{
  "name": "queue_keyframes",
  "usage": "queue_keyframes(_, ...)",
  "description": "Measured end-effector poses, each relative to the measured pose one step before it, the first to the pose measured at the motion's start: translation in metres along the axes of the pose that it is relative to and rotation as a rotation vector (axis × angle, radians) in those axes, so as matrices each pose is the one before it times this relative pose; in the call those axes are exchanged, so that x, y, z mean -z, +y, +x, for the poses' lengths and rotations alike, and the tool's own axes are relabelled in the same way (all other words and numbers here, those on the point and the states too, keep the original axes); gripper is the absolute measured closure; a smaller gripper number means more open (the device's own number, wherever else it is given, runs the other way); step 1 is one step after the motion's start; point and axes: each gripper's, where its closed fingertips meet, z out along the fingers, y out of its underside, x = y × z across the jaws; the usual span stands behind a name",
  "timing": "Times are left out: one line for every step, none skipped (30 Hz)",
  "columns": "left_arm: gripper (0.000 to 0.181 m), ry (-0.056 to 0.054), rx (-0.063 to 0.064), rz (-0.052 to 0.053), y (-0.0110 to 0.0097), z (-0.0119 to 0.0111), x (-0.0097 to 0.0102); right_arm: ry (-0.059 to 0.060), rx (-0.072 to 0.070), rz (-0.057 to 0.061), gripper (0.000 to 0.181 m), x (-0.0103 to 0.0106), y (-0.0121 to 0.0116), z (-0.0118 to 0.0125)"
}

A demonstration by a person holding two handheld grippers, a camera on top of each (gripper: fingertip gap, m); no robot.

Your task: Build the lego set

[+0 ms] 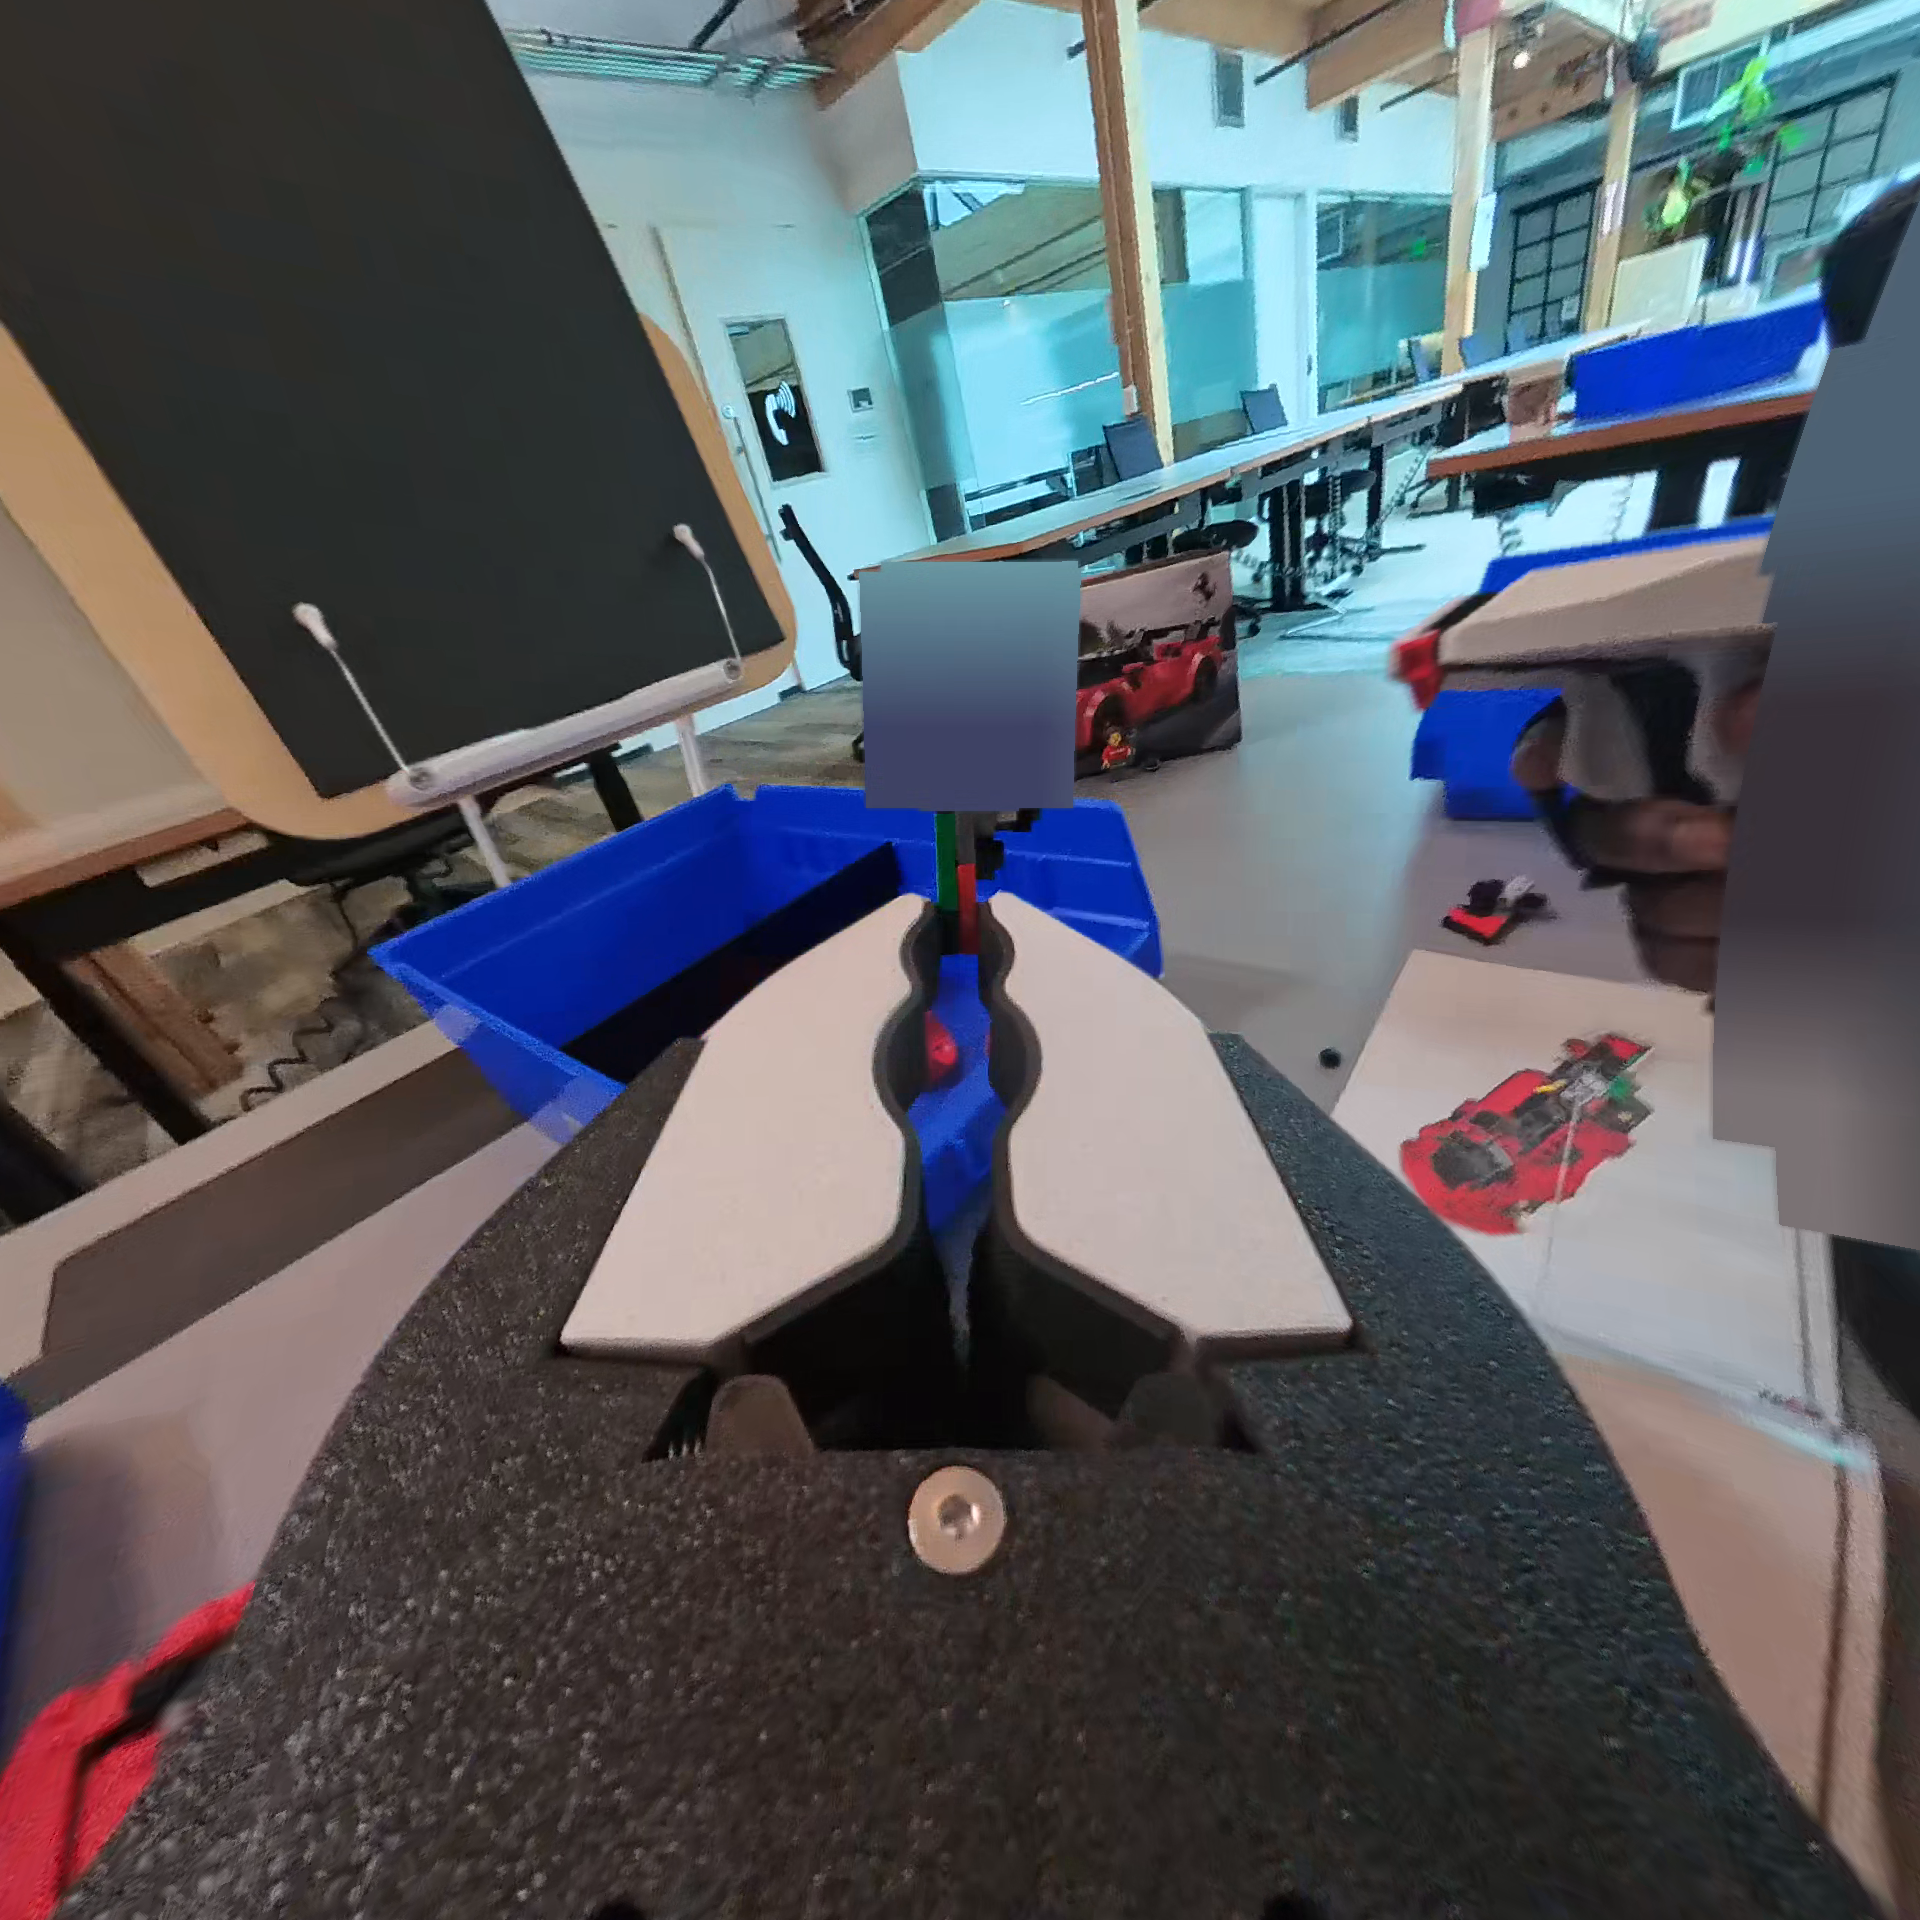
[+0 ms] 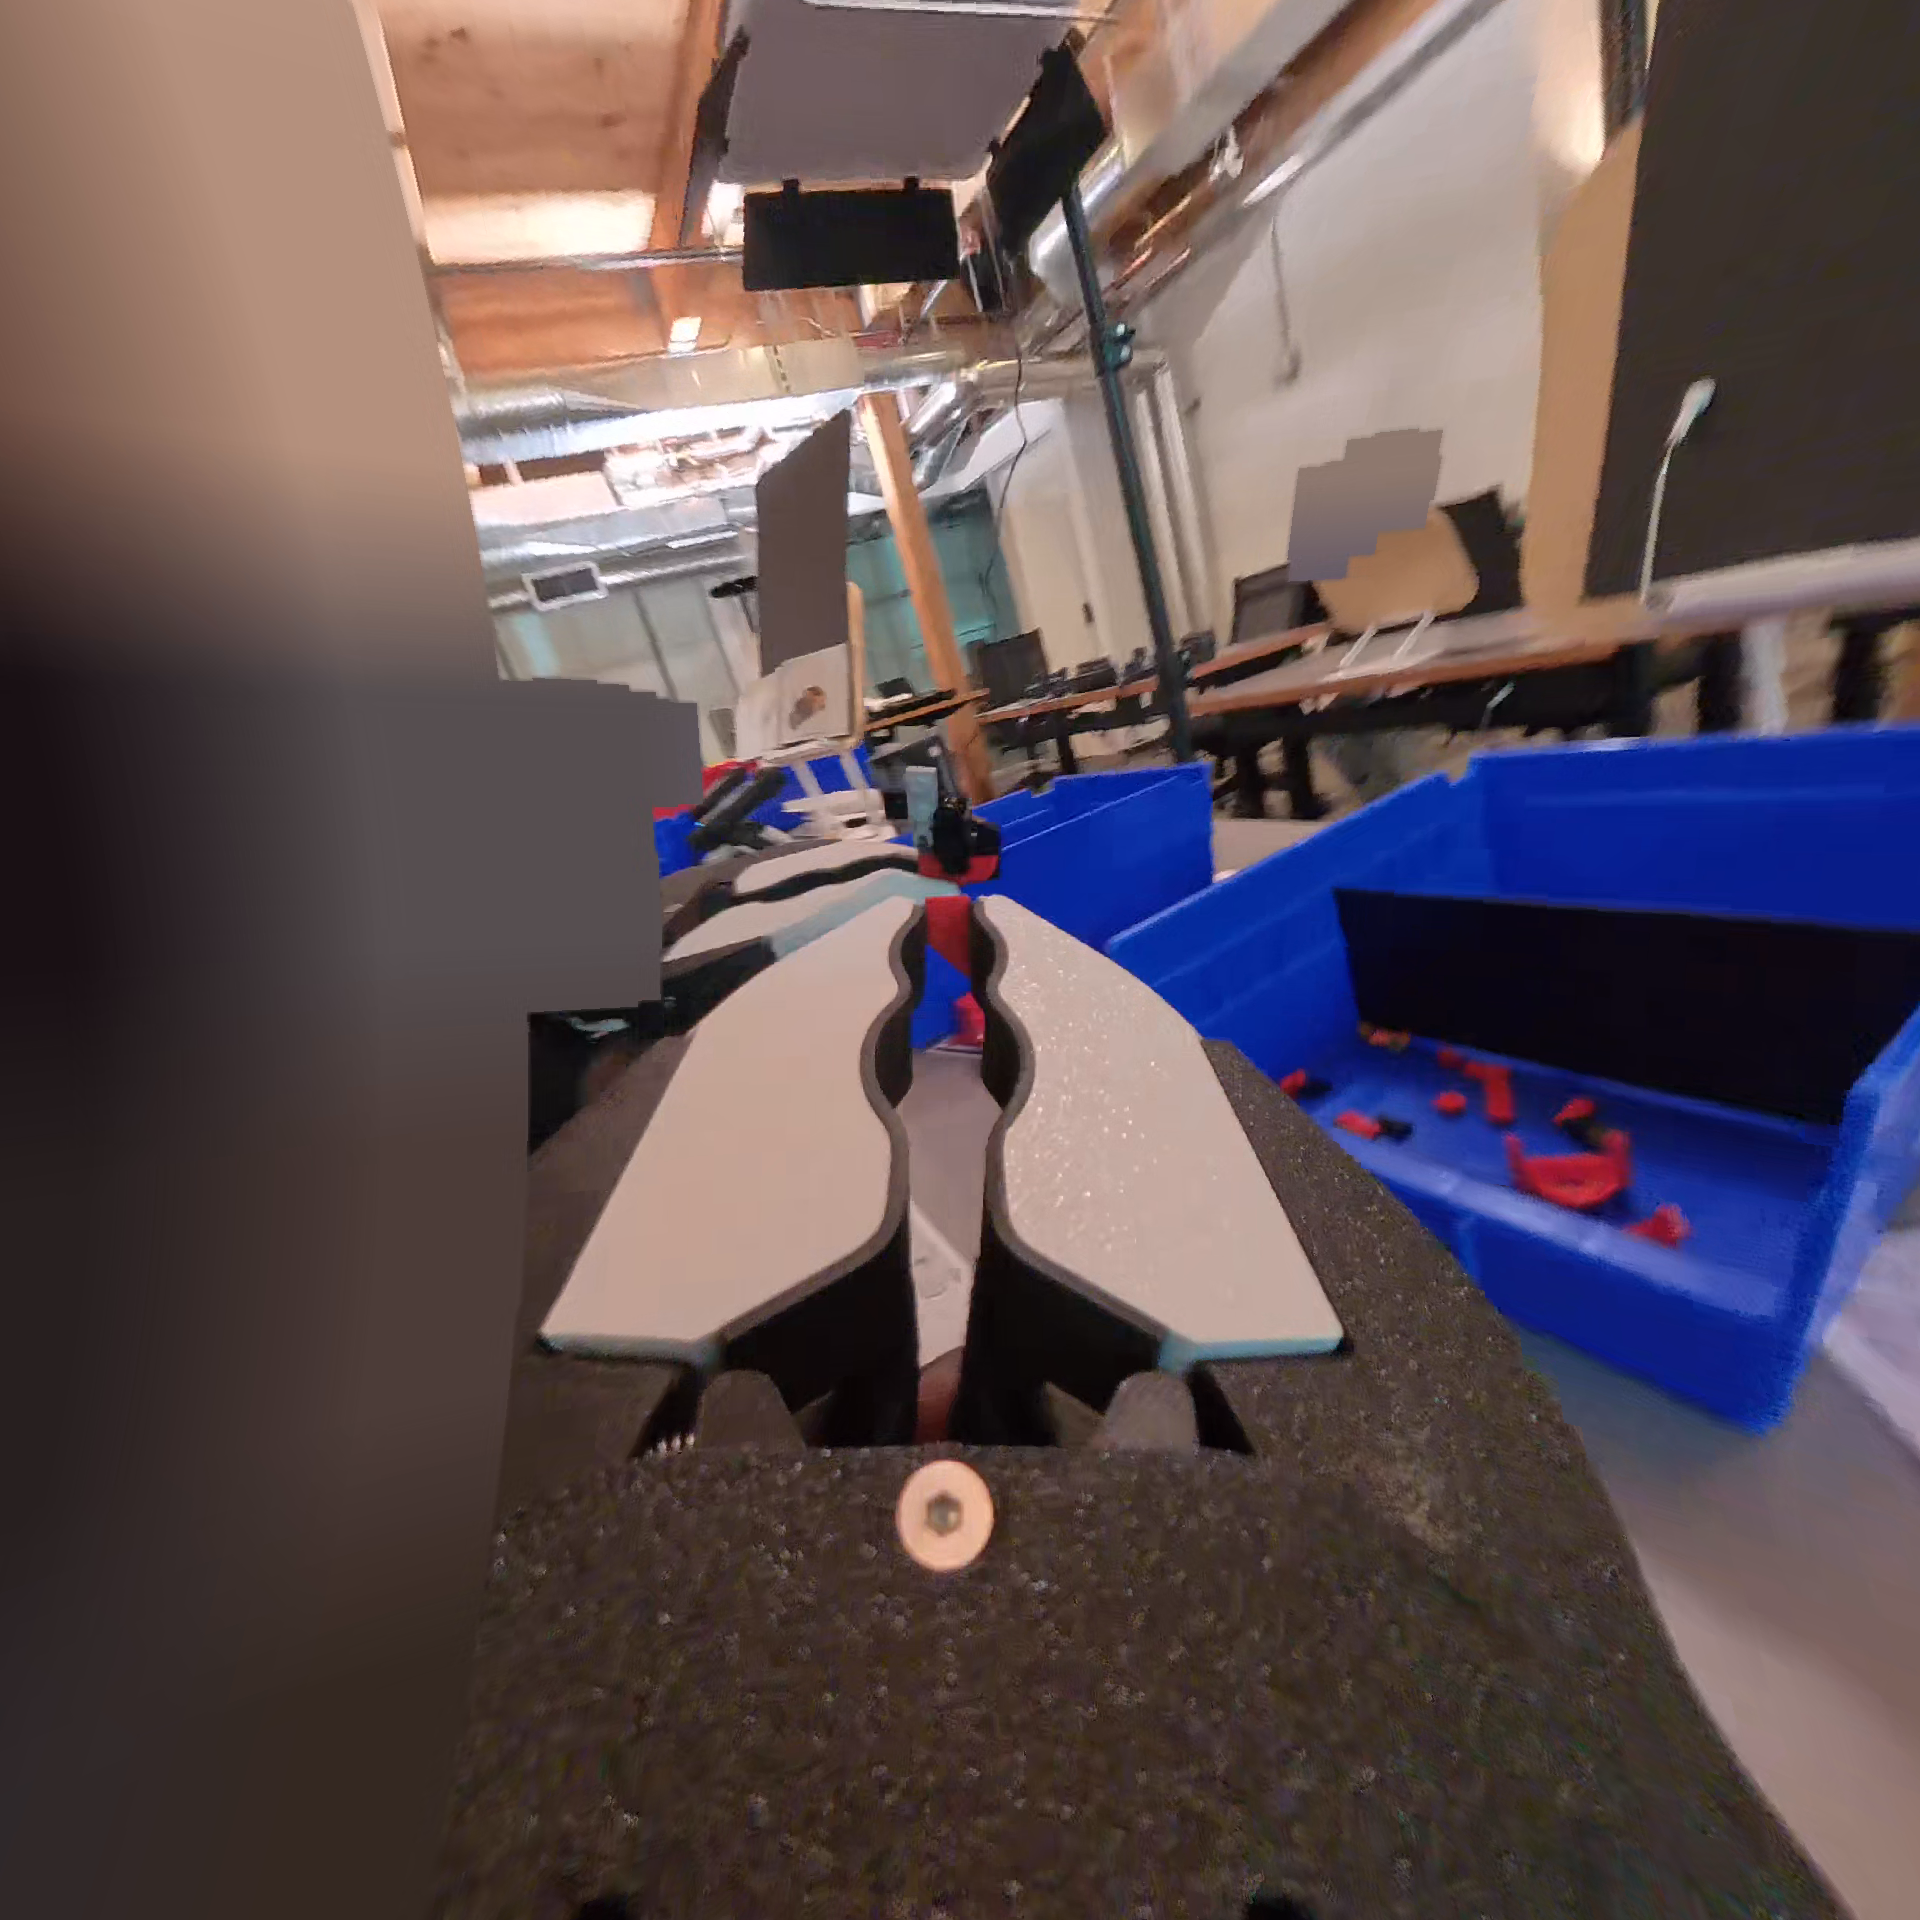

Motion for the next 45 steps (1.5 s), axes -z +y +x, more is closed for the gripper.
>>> queue_keyframes(0.176, -0.0008, 0.0317, 0.0001, -0.00051, 0.00336, -0.00216, 0.0175, 0.0511, 0.0062, 0.173, -0.00403, -0.00121, -0.00016)
queue_keyframes(0.176, -0.0013, 0.0317, -0.0031, 0.00022, 0.00309, -0.00235, 0.0138, 0.0309, 0.0174, 0.174, -0.00371, -0.00305, -0.00015)
queue_keyframes(0.176, 0.0018, 0.0409, 0.0011, -0.00017, 0.00353, -0.00206, 0.0104, 0.0133, 0.0218, 0.174, -0.00355, -0.00355, 0.0001)
queue_keyframes(0.176, 0.006, 0.0524, 0.0019, -0.00039, 0.00393, -0.00205, 0.0076, 0.0042, 0.0182, 0.174, -0.00371, -0.00251, 0.00021)
queue_keyframes(0.176, 0.011, 0.0559, 0.0002, -0.00011, 0.00453, -0.00211, 0.0037, 0.0018, 0.0158, 0.174, -0.00368, -0.00131, 0.00023)
queue_keyframes(0.176, 0.0135, 0.0577, -0.0021, 0.00056, 0.00415, -0.00254, 0.0006, 0.0019, 0.012, 0.174, -0.00342, 0.00031, 0.00036)
queue_keyframes(0.175, 0.0131, 0.0522, -0.0006, 0.00085, 0.00295, -0.00263, -0.003, 0.001, 0.007, 0.174, -0.00286, 0.00225, 0.00023)
queue_keyframes(0.175, 0.0105, 0.0383, 0.0054, 0.00079, 0.00175, -0.00236, 0.0025, -0.0018, 0.0049, 0.174, -0.00196, 0.0035, 0.00121)
queue_keyframes(0.176, 0.0009, 0.0216, 0.0064, 0.00135, 0.00003, -0.00214, 0.0111, -0.0078, 0.0066, 0.174, -0.00081, 0.00393, 0.00244)
queue_keyframes(0.176, -0.0027, 0.0068, 0.005, 0.00216, -0.00055, -0.00162, 0.0189, -0.0099, 0.0141, 0.174, 0.00047, 0.00313, 0.00355)
queue_keyframes(0.176, -0.0037, -0.0012, 0.0066, 0.00246, -0.0005, -0.00131, 0.0175, -0.0098, 0.0157, 0.174, 0.00082, 0.0023, 0.00337)
queue_keyframes(0.176, 0.0006, 0.0025, 0.0096, 0.00262, 0.00018, -0.00087, 0.008, -0.0109, 0.0068, 0.174, 0.00067, 0.0027, 0.00182)
queue_keyframes(0.176, 0.0075, 0.0102, 0.0092, 0.00269, 0.00064, -0.00068, -0.0011, -0.0073, -0.0032, 0.174, 0.00012, 0.00355, 0.00021)
queue_keyframes(0.175, 0.012, 0.0142, 0.0118, 0.00195, 0.00067, -0.00054, -0.0054, 0.003, -0.0087, 0.174, -0.00008, 0.00359, -0.00038)
queue_keyframes(0.176, 0.0074, 0.0076, 0.0024, 0.00234, -0.00036, -0.00055, -0.0025, 0.0132, -0.0095, 0.174, -0.00024, 0.00307, 0.00037)
queue_keyframes(0.176, 0.0126, -0.0011, 0.0024, 0.00131, -0.00027, -0.00045, 0.0027, 0.0119, -0.008, 0.174, -0.00007, 0.00228, 0.00154)
queue_keyframes(0.176, 0.0073, -0.0094, 0.0066, -0.00012, -0.00123, 0.00033, 0.0023, -0.0007, -0.0032, 0.174, 0.00001, 0.00137, 0.00168)
queue_keyframes(0.175, 0.0051, -0.0149, 0.0122, -0.00142, -0.00159, 0.00091, -0.0025, -0.0154, 0.0012, 0.174, 0.00018, 0.00043, 0.00123)
queue_keyframes(0.175, 0.0009, -0.0117, 0.0131, -0.00161, -0.00234, 0.00154, -0.0032, -0.0191, 0.0038, 0.174, 0.00054, -0.00012, 0.00121)
queue_keyframes(0.176, -0.0036, -0.0011, 0.0055, -0.00039, -0.0028, 0.00118, 0.0008, -0.0148, 0.004, 0.174, 0.00077, -0.00006, 0.00159)
queue_keyframes(0.176, -0.0009, 0.0106, 0.0015, 0.00045, -0.00218, 0.00075, 0.0044, -0.0101, 0.003, 0.174, 0.00097, 0.00013, 0.00193)
queue_keyframes(0.176, 0.0003, 0.015, 0.001, 0.00059, -0.00151, 0.00035, 0.0025, -0.0079, 0.0016, 0.174, 0.00098, 0.00027, 0.00162)
queue_keyframes(0.176, 0.0005, 0.0098, -0.0008, 0.0007, -0.00108, -0.00006, 0.0009, -0.0077, -0.0001, 0.174, 0.00077, 0.00048, 0.00144)
queue_keyframes(0.175, -0.0024, 0.0042, -0.0013, 0.00059, -0.00119, -0.00017, 0.0032, -0.0088, -0.0004, 0.174, 0.00079, 0.00051, 0.00168)
queue_keyframes(0.175, -0.0031, 0.0023, -0.0026, 0.00088, -0.00135, -0.0001, 0.0028, -0.0088, 0.0008, 0.174, 0.00074, 0.00014, 0.00149)
queue_keyframes(0.176, -0.002, 0.0052, -0.0032, 0.0011, -0.00143, -0.00016, 0.0014, -0.0086, 0.001, 0.174, 0.00067, 0.00005, 0.00152)
queue_keyframes(0.176, -0.001, 0.0083, -0.0042, 0.00117, -0.00136, -0.00019, 0.0016, -0.0079, 0.0004, 0.174, 0.00054, -0.0001, 0.00138)
queue_keyframes(0.176, -0.0019, 0.0113, -0.003, 0.00098, -0.00158, 0.0, 0.0003, -0.0056, -0.0008, 0.174, 0.00029, 0.0, 0.00127)
queue_keyframes(0.176, -0.0019, 0.0113, -0.0022, 0.00088, -0.00145, -0.00002, 0.0006, -0.0018, -0.0028, 0.174, 0.00009, 0.00036, 0.0013)
queue_keyframes(0.176, -0.0022, 0.0097, -0.0045, 0.00121, -0.00158, -0.00021, 0.0037, 0.0003, -0.0033, 0.174, 0.00011, 0.00054, 0.00156)
queue_keyframes(0.176, -0.0035, 0.0087, -0.0047, 0.0014, -0.00149, -0.00015, 0.0026, -0.0023, -0.0038, 0.174, -0.00006, 0.0009, 0.00126)
queue_keyframes(0.176, -0.0016, 0.0064, -0.0036, 0.00103, -0.00096, -0.00014, -0.0005, -0.0067, -0.004, 0.174, -0.00007, 0.00096, 0.00076)
queue_keyframes(0.176, -0.0027, 0.0028, -0.0032, 0.00093, -0.00075, -0.00015, -0.0009, -0.009, -0.0023, 0.174, -0.00014, 0.00083, 0.00048)
queue_keyframes(0.176, -0.0011, -0.0003, -0.004, 0.00095, -0.00033, -0.0002, -0.0016, -0.0091, -0.0015, 0.174, -0.00017, 0.00076, 0.0003)
queue_keyframes(0.175, -0.0003, 0.0, -0.0031, 0.00079, 0.00009, -0.00019, -0.0012, -0.009, -0.0016, 0.174, -0.00016, 0.00075, 0.00036)
queue_keyframes(0.176, -0.0005, -0.0005, -0.003, 0.00079, 0.00008, -0.00011, -0.0013, -0.007, -0.0014, 0.174, -0.00019, 0.0006, 0.00024)
queue_keyframes(0.175, -0.0009, -0.0021, -0.0033, 0.00054, 0.00002, -0.00003, -0.0008, -0.0052, -0.0018, 0.174, -0.00014, 0.00061, 0.00022)
queue_keyframes(0.176, -0.0008, -0.002, -0.0018, 0.00032, 0.00001, 0.0, -0.0011, -0.0037, -0.0013, 0.174, -0.00018, 0.00049, 0.00015)
queue_keyframes(0.176, 0.0012, -0.0016, -0.0005, 0.00006, 0.00037, -0.00001, -0.0007, -0.0028, -0.001, 0.174, -0.00009, 0.00038, 0.00006)
queue_keyframes(0.176, 0.0004, -0.0018, -0.0009, 0.00018, 0.00009, -0.00002, -0.0007, -0.002, -0.0017, 0.174, -0.00014, 0.00045, -0.00001)
queue_keyframes(0.176, -0.0004, -0.0008, -0.0015, 0.00025, 0.00001, -0.00007, 0.0, -0.0014, -0.0011, 0.174, -0.0001, 0.00028, 0.0)
queue_keyframes(0.176, 0.0002, 0.0005, -0.0017, 0.00034, 0.00008, 0.0, 0.0, -0.0009, -0.0003, 0.174, 0.00002, 0.00005, -0.00007)
queue_keyframes(0.175, 0.0004, -0.0002, -0.0013, 0.00022, 0.00021, 0.00001, 0.0002, 0.0026, 0.0008, 0.174, 0.00002, -0.00025, -0.00003)
queue_keyframes(0.176, 0.0019, -0.0009, -0.0009, 0.00019, 0.00039, -0.00016, 0.001, 0.003, -0.001, 0.174, -0.00007, -0.00004, 0.00004)
queue_keyframes(0.175, 0.0014, -0.0016, -0.0014, 0.00026, 0.00032, -0.00003, 0.0004, 0.0026, -0.0001, 0.174, -0.00001, -0.00016, -0.00015)
